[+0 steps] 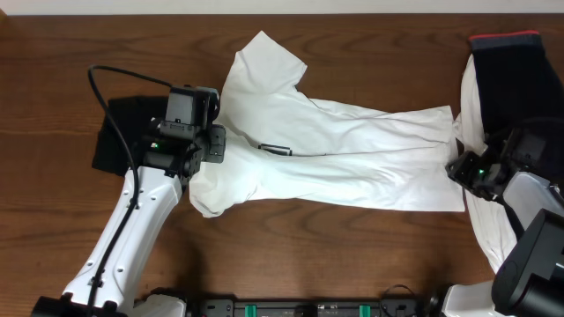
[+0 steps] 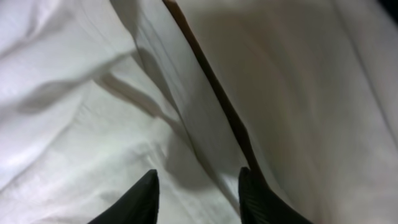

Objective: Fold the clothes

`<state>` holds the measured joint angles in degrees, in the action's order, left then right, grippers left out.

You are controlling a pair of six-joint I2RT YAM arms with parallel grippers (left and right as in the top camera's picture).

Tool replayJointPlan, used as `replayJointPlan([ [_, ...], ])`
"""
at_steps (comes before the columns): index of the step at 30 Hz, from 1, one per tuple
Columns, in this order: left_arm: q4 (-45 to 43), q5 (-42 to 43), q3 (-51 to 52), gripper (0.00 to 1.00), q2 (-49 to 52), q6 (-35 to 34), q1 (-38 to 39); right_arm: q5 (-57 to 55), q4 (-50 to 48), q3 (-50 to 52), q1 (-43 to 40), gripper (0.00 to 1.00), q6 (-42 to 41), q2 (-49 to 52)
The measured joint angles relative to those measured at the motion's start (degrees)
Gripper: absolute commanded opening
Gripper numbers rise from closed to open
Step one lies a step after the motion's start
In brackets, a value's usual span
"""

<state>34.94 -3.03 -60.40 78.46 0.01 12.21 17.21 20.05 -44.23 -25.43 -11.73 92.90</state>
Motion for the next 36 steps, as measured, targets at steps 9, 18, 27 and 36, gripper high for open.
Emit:
replayJointPlan([
  [9, 0.26, 0.00, 0.00, 0.06, 0.00, 0.00, 0.00, 1.03, -2.34, 0.00, 0.35, 0.38, 0.22, 0.28],
  [18, 0.52, 0.00, 0.00, 0.06, 0.00, 0.00, 0.00, 2.32, -4.50, 0.04, 1.01, 0.32, 0.31, 3.17],
  [27, 0.72, 0.00, 0.00, 0.06, 0.00, 0.00, 0.00, 6.75, -2.03, 0.04, 1.01, 0.11, 1.25, 3.80],
  [36, 0.74, 0.00, 0.00, 0.06, 0.00, 0.00, 0.00, 8.50, -0.11, 0.07, 1.01, 0.02, 1.51, 3.65],
])
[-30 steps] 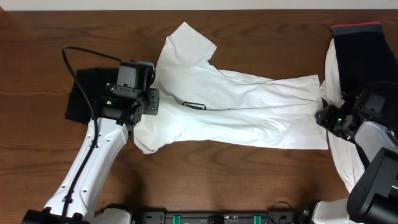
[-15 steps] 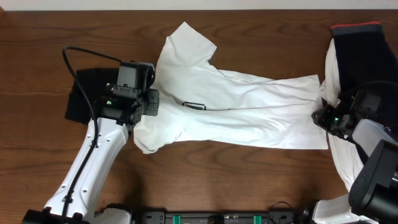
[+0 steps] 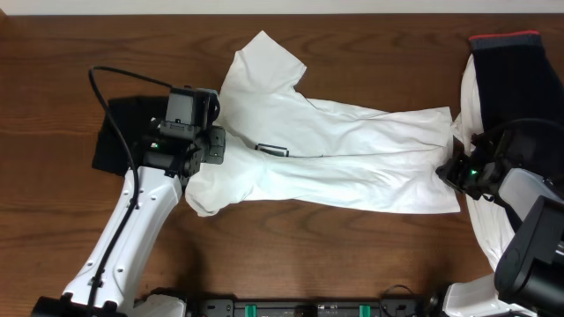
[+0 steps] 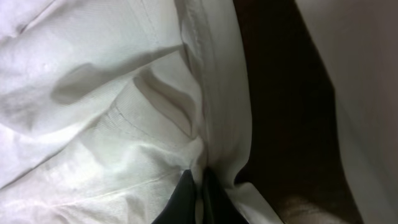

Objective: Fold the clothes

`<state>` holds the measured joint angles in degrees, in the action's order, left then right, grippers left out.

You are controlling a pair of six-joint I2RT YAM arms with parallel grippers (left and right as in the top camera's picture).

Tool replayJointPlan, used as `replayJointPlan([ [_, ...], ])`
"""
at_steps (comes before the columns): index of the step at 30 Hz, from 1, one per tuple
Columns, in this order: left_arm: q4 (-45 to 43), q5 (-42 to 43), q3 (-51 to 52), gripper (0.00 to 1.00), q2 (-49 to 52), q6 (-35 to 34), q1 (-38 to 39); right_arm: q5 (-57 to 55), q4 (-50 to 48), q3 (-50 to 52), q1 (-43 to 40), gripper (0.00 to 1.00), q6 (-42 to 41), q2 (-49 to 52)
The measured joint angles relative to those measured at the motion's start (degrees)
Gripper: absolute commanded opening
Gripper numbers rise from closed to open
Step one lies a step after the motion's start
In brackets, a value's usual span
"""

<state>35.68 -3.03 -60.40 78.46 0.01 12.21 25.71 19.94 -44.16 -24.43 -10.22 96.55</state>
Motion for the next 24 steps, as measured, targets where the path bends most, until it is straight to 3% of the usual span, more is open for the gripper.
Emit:
replayJointPlan([
  [13, 0.00, 0.00, 0.00, 0.06, 0.00, 0.00, 0.00, -3.06, 7.96, -0.04, -1.75, 0.04, -0.22, -15.28],
  [24, 0.02, 0.02, 0.00, 0.06, 0.00, 0.00, 0.00, -9.62, 15.82, -0.13, -1.75, 0.05, -2.32, -16.44],
])
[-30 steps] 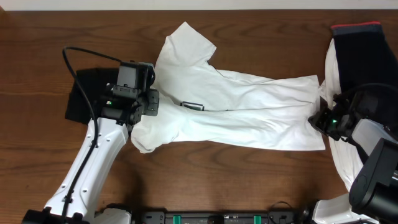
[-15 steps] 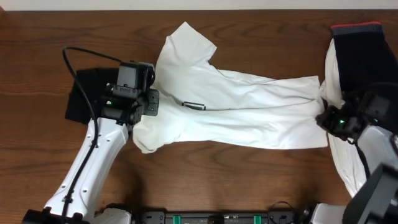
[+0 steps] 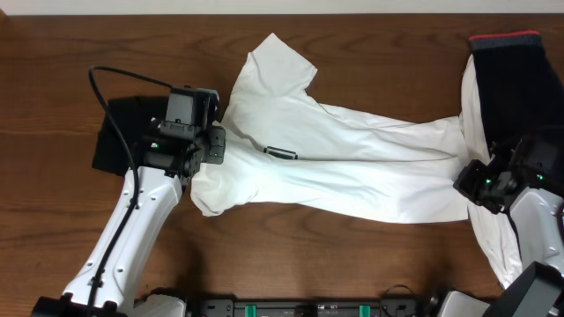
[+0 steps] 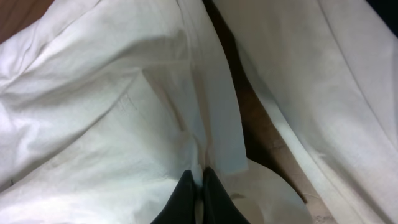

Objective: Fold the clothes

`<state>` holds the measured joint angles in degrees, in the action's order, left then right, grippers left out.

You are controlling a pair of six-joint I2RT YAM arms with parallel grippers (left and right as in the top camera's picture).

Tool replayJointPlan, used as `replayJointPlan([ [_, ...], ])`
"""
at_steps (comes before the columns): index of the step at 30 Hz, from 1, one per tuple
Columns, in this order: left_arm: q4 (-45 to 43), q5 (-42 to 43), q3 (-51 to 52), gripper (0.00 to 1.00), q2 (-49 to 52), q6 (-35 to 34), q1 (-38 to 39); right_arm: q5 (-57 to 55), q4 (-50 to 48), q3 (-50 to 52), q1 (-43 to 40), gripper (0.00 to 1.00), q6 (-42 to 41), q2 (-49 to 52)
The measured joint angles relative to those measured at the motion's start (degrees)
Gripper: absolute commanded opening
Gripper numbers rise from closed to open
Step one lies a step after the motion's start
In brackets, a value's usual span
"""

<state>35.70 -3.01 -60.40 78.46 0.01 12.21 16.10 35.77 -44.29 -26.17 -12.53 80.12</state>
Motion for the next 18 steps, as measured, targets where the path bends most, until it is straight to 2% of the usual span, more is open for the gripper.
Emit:
replayJointPlan([
  [5, 0.00, 0.00, 0.00, 0.06, 0.00, 0.00, 0.00, 1.38, 0.74, 0.00, -0.02, 0.26, -0.74, 0.00],
  [6, 0.00, -0.02, 0.00, 0.06, 0.00, 0.00, 0.00, 1.62, 0.79, 0.00, -0.02, 0.27, -0.79, 0.00],
  [7, 0.00, -0.02, 0.00, 0.06, 0.00, 0.00, 0.00, 1.86, 0.85, 0.00, -0.02, 0.26, -0.61, 0.00],
  [9, 0.00, -0.02, 0.00, 0.06, 0.00, 0.00, 0.00, 2.05, 0.92, 0.00, 0.00, 0.13, -0.59, 0.00],
  [10, 0.00, -0.02, 0.00, 0.06, 0.00, 0.00, 0.00, 2.10, 1.09, 0.00, 0.00, 0.13, -0.72, 0.00],
  [11, 0.00, 0.00, 0.00, 0.06, 0.00, 0.00, 0.00, 2.25, 1.22, 0.00, -0.02, 0.16, -0.72, 0.00],
  [12, 0.00, 0.00, 0.00, 0.06, 0.00, 0.00, 0.00, 2.27, 1.36, 0.00, -0.02, 0.27, -0.81, 0.00],
  [13, 0.00, -0.02, 0.00, 0.07, 0.00, 0.00, 0.00, 2.16, 1.51, 0.00, -0.02, 0.46, -0.98, 0.00],
  [15, 0.02, 0.00, 0.00, 0.07, 0.00, 0.00, 0.00, 0.85, 1.86, 0.00, 0.00, 0.50, -1.03, 0.00],
  [18, 0.09, -0.02, 0.00, 0.06, 0.00, -0.02, 0.00, -2.14, 1.31, 0.00, -0.02, 0.46, -1.53, 0.02],
])
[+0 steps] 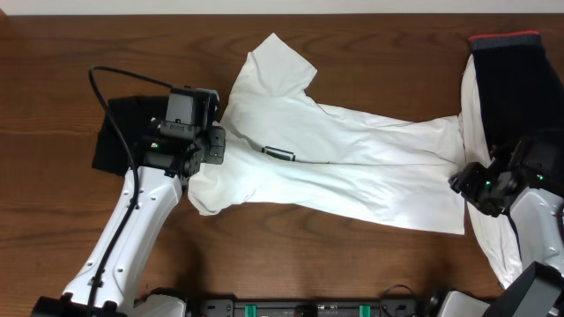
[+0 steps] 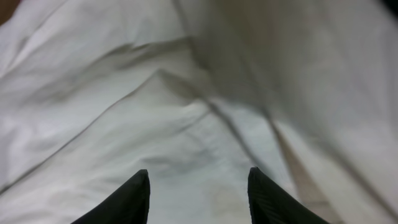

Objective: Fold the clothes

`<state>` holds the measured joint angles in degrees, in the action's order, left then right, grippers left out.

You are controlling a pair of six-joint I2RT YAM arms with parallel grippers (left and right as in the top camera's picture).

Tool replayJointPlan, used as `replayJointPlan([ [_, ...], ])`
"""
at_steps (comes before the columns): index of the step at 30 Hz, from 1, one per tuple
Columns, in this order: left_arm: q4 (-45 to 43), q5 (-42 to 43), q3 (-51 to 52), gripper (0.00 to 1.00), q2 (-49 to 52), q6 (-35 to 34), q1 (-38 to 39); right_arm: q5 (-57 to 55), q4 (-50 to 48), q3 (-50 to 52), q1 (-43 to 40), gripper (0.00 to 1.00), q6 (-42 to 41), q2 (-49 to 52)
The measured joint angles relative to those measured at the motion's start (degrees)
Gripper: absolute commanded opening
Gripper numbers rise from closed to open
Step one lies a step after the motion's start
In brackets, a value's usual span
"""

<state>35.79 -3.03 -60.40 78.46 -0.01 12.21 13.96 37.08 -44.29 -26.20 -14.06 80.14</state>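
Note:
A white shirt (image 1: 335, 167) lies spread lengthwise across the table, its collar end at the left and its hem at the right. My right gripper (image 2: 198, 171) hovers open over the cloth near the hem, nothing between its black fingers (image 2: 134, 199). From overhead, that right gripper (image 1: 465, 183) sits at the shirt's right edge. The left gripper (image 1: 213, 145) rests at the shirt's left edge by the shoulder; its fingertips are hidden under the wrist.
A black cloth (image 1: 115, 136) lies behind the left arm. At the far right, a dark garment with a red band (image 1: 511, 70) and another white garment (image 1: 489, 238) lie under and around the right arm. A cable (image 1: 106, 75) loops over the left wrist.
My right gripper has opened and let go of the shirt's hem, which now lies flat on the table. The left arm has not moved.
The right gripper stood open over the hem edge, then was shut on a pinch of it. After that the hem sat further right and nearer the front, with the shirt drawn longer and the sleeve shifted right. Now the hem is released.

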Motion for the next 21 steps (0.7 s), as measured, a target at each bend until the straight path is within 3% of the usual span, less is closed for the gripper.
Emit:
replayJointPlan([
  [8, 0.00, 0.00, 0.00, 0.06, 0.00, 0.02, 0.00, -1.90, -8.63, 1.53, 0.00, 0.39, -0.96, 5.14],
  [13, 0.02, 0.02, 0.00, 0.06, 0.00, 0.02, 0.00, -0.39, -9.29, 1.90, 0.00, 0.33, -0.42, 10.75],
  [21, 0.02, 0.02, 0.00, 0.06, 0.00, 0.02, 0.00, 3.19, -9.60, 1.84, -0.15, 0.24, 0.81, 11.43],
])
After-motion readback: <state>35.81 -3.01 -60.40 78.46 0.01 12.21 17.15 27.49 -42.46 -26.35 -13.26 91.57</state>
